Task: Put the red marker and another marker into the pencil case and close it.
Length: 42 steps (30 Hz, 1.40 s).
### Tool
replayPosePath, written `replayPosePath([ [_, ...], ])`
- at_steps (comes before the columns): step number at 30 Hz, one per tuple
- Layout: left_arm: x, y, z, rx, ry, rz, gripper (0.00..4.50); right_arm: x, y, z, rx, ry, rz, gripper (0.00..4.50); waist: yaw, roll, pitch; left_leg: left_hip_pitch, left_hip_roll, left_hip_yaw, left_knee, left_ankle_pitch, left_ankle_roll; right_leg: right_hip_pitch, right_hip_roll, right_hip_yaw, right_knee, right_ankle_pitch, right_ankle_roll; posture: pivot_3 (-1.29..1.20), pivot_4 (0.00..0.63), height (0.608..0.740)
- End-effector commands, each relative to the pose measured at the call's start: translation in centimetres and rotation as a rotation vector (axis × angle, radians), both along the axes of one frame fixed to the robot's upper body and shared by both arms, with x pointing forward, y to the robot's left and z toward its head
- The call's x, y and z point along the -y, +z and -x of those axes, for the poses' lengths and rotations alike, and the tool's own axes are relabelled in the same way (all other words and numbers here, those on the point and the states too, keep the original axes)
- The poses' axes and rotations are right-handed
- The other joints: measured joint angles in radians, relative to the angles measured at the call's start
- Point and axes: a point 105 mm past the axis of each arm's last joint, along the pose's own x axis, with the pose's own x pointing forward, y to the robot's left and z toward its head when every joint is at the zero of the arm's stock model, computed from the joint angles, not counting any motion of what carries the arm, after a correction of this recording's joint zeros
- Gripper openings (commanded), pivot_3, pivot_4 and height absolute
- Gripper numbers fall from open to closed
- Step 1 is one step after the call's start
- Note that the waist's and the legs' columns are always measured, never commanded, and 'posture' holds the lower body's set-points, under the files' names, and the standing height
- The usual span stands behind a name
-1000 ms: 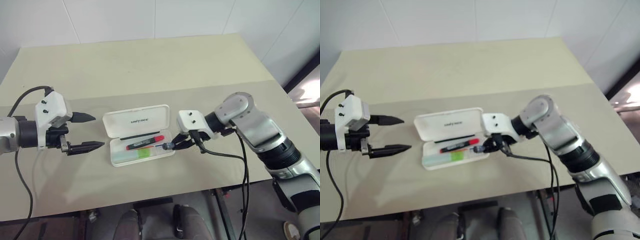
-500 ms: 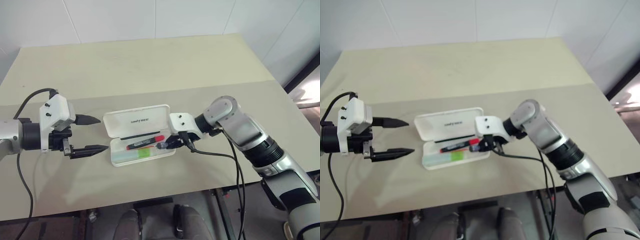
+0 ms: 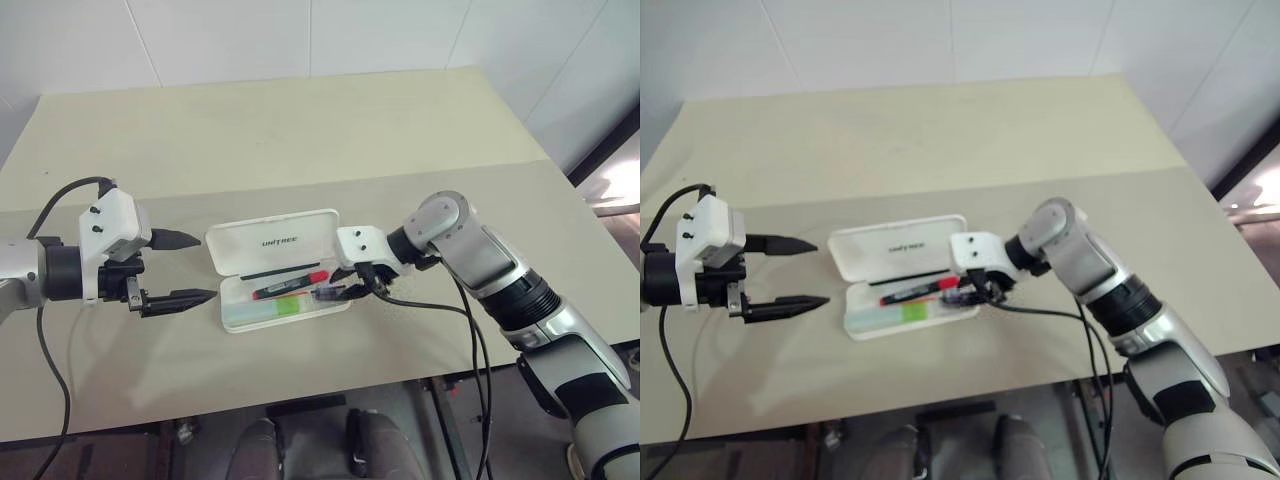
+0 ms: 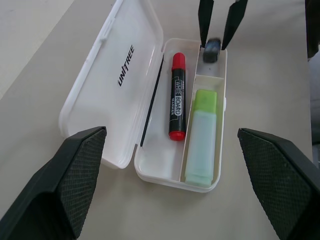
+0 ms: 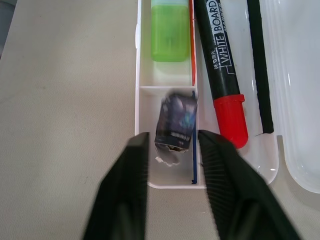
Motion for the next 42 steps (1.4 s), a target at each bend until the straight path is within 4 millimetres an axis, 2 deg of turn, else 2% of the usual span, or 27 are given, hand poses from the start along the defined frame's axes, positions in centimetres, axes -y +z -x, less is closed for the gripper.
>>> replayPosePath([
  [1,0.2,0.9,0.2,0.045,-0.01,-0.002,4.5,-0.6,1.3,0.2,0.018,0.019,-0.038,2.27,0.0,0.0,0.0,0.0,0.0,0.0,0.0,0.0,0.0,0.0,0.0,0.0,0.0,0.0,0.0,0.0,0.15,0.74],
  [4,0.4,1.1,0.2,0.052,-0.014,0.013,4.5,-0.9,2.0,0.4,0.005,0.012,-0.079,2.27,0.0,0.0,0.0,0.0,0.0,0.0,0.0,0.0,0.0,0.0,0.0,0.0,0.0,0.0,0.0,0.0,0.15,0.74],
  [7,0.7,2.3,0.0,0.08,-0.016,0.084,4.5,-1.4,3.9,1.0,-0.041,-0.002,-0.174,2.27,0.001,0.0,0.0,0.0,0.0,0.0,0.0,0.0,0.0,0.0,0.0,0.0,0.0,0.0,0.0,0.0,0.15,0.74],
  [10,0.5,3.5,-0.5,0.114,0.013,0.135,4.5,-1.3,5.7,1.8,-0.079,-0.017,-0.255,2.27,0.002,0.0,0.0,0.0,0.0,0.0,0.0,0.0,0.0,0.0,0.0,0.0,0.001,0.0,0.0,0.0,0.15,0.74],
  [12,0.1,3.9,-0.8,0.128,0.033,0.149,4.5,-0.8,6.2,2.2,-0.079,-0.028,-0.271,2.27,0.002,0.0,0.0,0.0,0.0,-0.001,0.0,0.0,0.0,0.0,0.0,0.0,0.0,0.0,0.0,0.0,0.15,0.74],
  [15,-0.5,5.0,-1.2,0.16,0.055,0.186,3.87,-0.2,6.7,2.9,-0.076,-0.045,-0.29,2.31,0.002,0.0,0.0,0.0,0.0,-0.001,0.0,0.0,0.0,0.0,0.0,0.0,0.0,0.0,0.0,0.0,0.15,0.74],
  [21,-2.1,5.9,-3.3,0.234,0.141,0.176,1.92,1.2,8.6,4.1,-0.072,-0.087,-0.348,2.31,0.002,0.0,0.0,0.0,0.0,0.0,0.0,0.0,0.0,0.0,0.0,0.0,0.0,0.0,0.0,0.0,0.15,0.74],
  [26,-4.1,6.0,-7.3,0.314,0.289,0.17,0.15,2.0,9.7,4.6,-0.066,-0.132,-0.396,2.31,0.004,-0.001,0.0,0.0,0.0,0.0,0.001,0.0,0.0,0.0,0.0,0.0,0.001,0.0,0.0,0.0,0.15,0.74],
  [27,-4.3,5.6,-8.2,0.315,0.303,0.154,0.03,2.0,9.8,4.6,-0.064,-0.139,-0.403,2.31,0.004,-0.001,0.0,0.0,0.0,0.0,0.001,0.0,0.0,0.0,0.001,0.0,0.001,0.0,0.0,0.0,0.15,0.74],
  [32,-3.6,4.2,-10.4,0.314,0.264,0.081,0.03,2.0,10.0,4.9,-0.063,-0.152,-0.419,2.31,0.004,-0.001,-0.001,-0.001,0.0,0.001,0.001,0.0,0.001,0.0,0.0,0.0,0.0,0.0,0.0,0.0,0.15,0.74],
  [34,-2.6,3.5,-11.3,0.301,0.224,0.057,0.03,1.9,10.1,5.0,-0.061,-0.153,-0.421,2.31,0.005,-0.001,-0.001,-0.001,0.0,0.001,0.001,0.0,0.001,0.0,0.001,0.0,0.0,0.0,0.0,0.0,0.15,0.74],
  [42,0.9,1.8,-12.0,0.239,0.049,0.06,0.03,2.2,10.4,5.2,-0.052,-0.166,-0.422,2.31,0.003,-0.001,-0.001,-0.002,0.001,0.001,0.003,-0.001,0.001,0.0,0.001,0.0,0.001,0.0,0.0,0.0,0.15,0.74],
])
